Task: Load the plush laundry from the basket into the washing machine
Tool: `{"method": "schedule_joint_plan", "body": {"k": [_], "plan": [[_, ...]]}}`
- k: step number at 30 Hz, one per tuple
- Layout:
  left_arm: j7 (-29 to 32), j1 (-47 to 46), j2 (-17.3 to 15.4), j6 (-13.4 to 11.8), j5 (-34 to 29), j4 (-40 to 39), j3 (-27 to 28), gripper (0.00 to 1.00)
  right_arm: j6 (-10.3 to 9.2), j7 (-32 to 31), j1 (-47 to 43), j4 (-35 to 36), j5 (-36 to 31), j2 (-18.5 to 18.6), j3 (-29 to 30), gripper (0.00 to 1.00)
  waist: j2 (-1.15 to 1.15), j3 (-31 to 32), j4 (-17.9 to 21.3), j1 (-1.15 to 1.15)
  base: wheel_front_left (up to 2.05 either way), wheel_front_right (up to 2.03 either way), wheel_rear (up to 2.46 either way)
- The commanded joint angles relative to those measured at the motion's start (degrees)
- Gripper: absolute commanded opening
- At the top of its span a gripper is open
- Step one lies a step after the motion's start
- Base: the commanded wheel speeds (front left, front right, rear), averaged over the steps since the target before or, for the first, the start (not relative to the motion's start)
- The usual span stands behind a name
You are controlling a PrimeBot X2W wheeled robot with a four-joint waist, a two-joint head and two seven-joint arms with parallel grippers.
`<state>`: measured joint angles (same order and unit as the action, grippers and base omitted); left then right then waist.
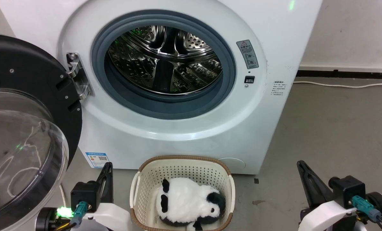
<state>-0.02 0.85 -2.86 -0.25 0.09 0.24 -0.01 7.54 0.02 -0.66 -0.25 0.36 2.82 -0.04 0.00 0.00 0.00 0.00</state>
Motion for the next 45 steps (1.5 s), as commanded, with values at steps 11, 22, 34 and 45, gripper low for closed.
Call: {"method": "schedule_joint_plan", "body": {"k": [11, 22, 34, 45], "plan": [[-0.11, 0.05, 0.0, -0.07, -0.01, 0.03, -0.12, 1.0, 0.0, 0.1, -0.04, -0.03, 0.15, 0.0, -0.02, 1.0, 0.0, 0.0, 0.01, 0.0, 0.0, 0.0, 0.0], [-1.43, 0.25, -0.02, -0.76, 0.06, 0.3, -1.34, 1.0, -0.01, 1.43, -0.05, -0.4, 0.8, 0.01, 0.41, 1.0, 0.0, -0.45, 0.43, 0.0, 0.0, 0.0, 0.0], [-2.86, -1.41, -0.4, -0.52, 0.4, 3.29, -2.77, 1.0, -0.01, 2.86, 1.15, -0.17, 1.9, 0.01, 0.26, 1.0, 0.0, -4.35, 1.99, 0.0, 0.0, 0.0, 0.0], [-2.68, -5.92, -2.02, 1.45, 0.6, 10.47, -4.77, 1.0, -0.01, 4.18, 3.33, -0.08, 3.97, 0.02, -0.51, 1.0, 0.0, -9.91, 4.96, 0.0, 0.0, 0.0, 0.0]]}}
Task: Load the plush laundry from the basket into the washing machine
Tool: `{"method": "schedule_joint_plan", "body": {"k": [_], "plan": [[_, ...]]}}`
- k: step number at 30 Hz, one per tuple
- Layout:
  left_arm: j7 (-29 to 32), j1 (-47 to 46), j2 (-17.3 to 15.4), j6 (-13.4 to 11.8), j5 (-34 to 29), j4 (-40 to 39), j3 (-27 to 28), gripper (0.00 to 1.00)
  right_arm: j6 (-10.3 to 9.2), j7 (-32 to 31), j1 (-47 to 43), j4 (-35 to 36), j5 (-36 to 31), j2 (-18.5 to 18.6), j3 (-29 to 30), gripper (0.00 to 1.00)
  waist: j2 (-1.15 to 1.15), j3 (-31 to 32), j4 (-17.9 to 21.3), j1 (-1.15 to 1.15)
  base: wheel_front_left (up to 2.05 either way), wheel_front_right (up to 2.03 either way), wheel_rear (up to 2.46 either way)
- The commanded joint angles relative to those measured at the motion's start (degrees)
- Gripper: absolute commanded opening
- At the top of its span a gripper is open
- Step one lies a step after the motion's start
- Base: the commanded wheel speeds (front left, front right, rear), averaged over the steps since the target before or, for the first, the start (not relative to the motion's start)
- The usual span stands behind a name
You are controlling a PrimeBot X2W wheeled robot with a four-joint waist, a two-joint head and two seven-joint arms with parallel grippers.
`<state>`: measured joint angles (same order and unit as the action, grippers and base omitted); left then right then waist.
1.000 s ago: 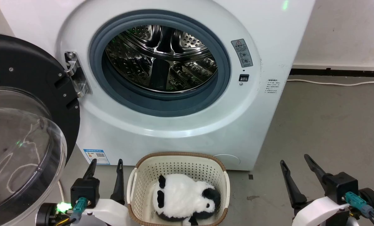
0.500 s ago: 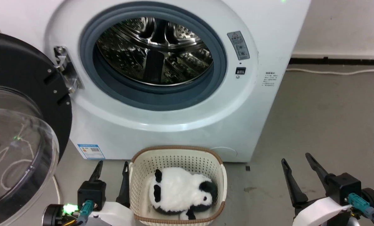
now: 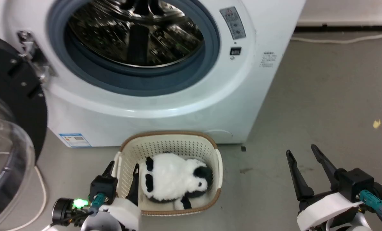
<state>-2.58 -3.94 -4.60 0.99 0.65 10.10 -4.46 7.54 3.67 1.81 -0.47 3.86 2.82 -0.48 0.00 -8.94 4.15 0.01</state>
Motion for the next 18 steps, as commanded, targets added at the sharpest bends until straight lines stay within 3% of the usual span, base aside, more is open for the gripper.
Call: {"method": "schedule_joint_plan", "body": {"k": [1, 18], "plan": [[-0.09, -1.67, -0.52, 0.4, 0.13, 1.31, -0.49, 1.0, -0.02, 0.64, 1.06, 0.19, 0.69, 0.02, -0.12, 1.0, 0.0, -1.54, 1.15, -0.01, 0.0, 0.0, 0.0], [0.69, -11.25, -3.43, 0.81, 1.83, 15.05, -1.52, 1.0, -0.02, 2.67, 4.08, 0.76, 3.76, 0.02, -1.26, 1.0, 0.0, -9.67, 5.24, -0.01, 0.0, 0.0, 0.0]]}}
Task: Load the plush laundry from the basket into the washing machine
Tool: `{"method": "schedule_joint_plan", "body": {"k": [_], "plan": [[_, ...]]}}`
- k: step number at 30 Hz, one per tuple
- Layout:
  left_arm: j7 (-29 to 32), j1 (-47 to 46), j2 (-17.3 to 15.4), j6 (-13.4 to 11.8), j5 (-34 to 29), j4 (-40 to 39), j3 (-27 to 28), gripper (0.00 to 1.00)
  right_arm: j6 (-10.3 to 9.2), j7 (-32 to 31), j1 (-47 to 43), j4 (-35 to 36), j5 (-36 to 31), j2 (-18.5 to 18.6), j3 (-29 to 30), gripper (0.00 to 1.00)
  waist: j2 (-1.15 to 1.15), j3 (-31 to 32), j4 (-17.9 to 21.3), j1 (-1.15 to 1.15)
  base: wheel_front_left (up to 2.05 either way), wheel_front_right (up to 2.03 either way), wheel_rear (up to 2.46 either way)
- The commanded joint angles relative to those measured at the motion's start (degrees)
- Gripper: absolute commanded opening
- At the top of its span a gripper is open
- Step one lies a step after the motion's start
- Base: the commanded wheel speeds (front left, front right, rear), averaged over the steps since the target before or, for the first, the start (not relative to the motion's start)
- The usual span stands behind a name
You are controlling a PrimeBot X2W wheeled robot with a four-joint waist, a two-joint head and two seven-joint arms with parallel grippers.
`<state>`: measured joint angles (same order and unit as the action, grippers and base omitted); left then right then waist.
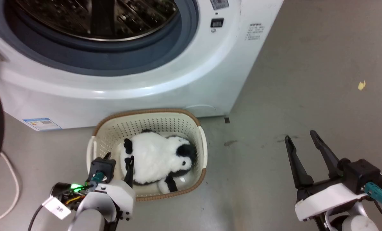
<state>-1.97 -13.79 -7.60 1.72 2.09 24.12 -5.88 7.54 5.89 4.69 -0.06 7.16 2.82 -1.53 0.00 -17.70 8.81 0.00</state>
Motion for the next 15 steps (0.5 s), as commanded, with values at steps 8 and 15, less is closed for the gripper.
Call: {"method": "schedule_joint_plan", "body": {"k": [8, 15], "plan": [[1.88, -5.23, -2.37, 0.97, 1.87, 7.78, -0.54, 1.0, -0.03, 1.41, 2.35, 0.69, 2.34, 0.03, -1.05, 1.0, 0.0, -4.69, 2.69, 0.0, 0.0, 0.0, 0.0], [2.49, -8.53, -4.66, 1.45, 2.37, 12.59, -1.56, 1.0, -0.03, 2.25, 3.18, 0.87, 3.99, 0.03, -1.59, 1.0, 0.0, -8.02, 4.7, 0.0, 0.0, 0.0, 0.0]]}}
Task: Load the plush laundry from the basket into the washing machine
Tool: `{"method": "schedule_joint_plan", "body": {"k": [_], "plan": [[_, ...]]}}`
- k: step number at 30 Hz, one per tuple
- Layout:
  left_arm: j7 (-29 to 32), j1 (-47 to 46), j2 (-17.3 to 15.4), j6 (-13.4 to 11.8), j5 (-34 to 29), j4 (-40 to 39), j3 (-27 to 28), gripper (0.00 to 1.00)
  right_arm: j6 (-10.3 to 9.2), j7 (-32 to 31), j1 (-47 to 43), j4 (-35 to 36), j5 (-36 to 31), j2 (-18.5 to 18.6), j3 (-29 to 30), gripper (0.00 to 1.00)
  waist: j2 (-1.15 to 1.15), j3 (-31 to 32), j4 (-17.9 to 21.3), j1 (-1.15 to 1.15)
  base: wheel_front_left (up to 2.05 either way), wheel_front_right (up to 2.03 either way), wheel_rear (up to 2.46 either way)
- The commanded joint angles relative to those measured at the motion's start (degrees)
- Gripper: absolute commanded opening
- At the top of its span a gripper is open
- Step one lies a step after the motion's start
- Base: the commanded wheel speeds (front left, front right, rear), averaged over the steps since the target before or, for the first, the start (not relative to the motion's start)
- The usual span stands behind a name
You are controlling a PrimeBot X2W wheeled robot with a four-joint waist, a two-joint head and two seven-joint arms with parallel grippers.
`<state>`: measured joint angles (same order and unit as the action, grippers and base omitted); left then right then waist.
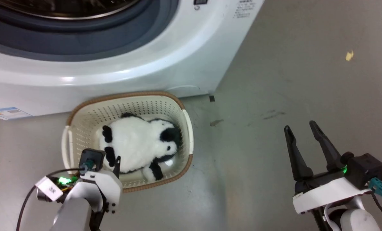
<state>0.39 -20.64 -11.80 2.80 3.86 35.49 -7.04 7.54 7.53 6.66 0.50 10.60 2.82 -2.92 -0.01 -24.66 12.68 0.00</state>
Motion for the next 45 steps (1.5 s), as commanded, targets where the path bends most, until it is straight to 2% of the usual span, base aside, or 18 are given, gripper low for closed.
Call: {"method": "schedule_joint_plan", "body": {"k": [1, 13, 27, 41, 42, 45], "plan": [[0.27, -2.2, -0.73, 0.42, 0.64, 1.88, -0.6, 1.0, -0.03, 0.73, 1.35, 0.33, 0.8, 0.03, -0.28, 1.0, 0.01, -1.51, 1.11, 0.0, 0.0, 0.0, 0.0], [2.55, -9.95, -3.93, 0.92, 1.29, 8.87, -2.81, 1.0, -0.03, 2.17, 3.01, 0.8, 3.97, 0.04, -1.44, 1.0, 0.01, -7.35, 4.72, 0.0, 0.0, 0.0, 0.0], [8.12, -21.23, -6.95, 1.51, 1.51, 18.38, -7.13, 1.0, -0.04, 4.08, 4.39, 1.75, 7.54, 0.05, -1.01, 1.0, 0.01, -15.06, 7.88, 0.0, 0.0, 0.0, 0.0], [9.29, -28.81, -9.44, 0.13, 2.01, 27.07, -10.75, 1.0, -0.05, 5.76, 4.71, 2.37, 10.3, 0.05, -0.18, 1.0, 0.01, -21.23, 10.75, 0.0, 0.0, 0.0, 0.0], [8.61, -29.89, -9.79, 0.41, 2.71, 28.89, -11.17, 0.0, -0.05, 6.12, 5.01, 2.39, 10.61, 0.05, 0.05, 1.0, 0.01, -22.28, 11.35, 0.0, 0.0, 0.0, 0.0], [6.67, -30.68, -10.38, 0.58, 4.06, 31.3, -11.29, 0.0, -0.05, 6.6, 5.83, 2.07, 10.75, 0.05, -0.11, 1.0, 0.01, -22.99, 12.19, 0.0, 0.0, 0.0, 0.0]]}}
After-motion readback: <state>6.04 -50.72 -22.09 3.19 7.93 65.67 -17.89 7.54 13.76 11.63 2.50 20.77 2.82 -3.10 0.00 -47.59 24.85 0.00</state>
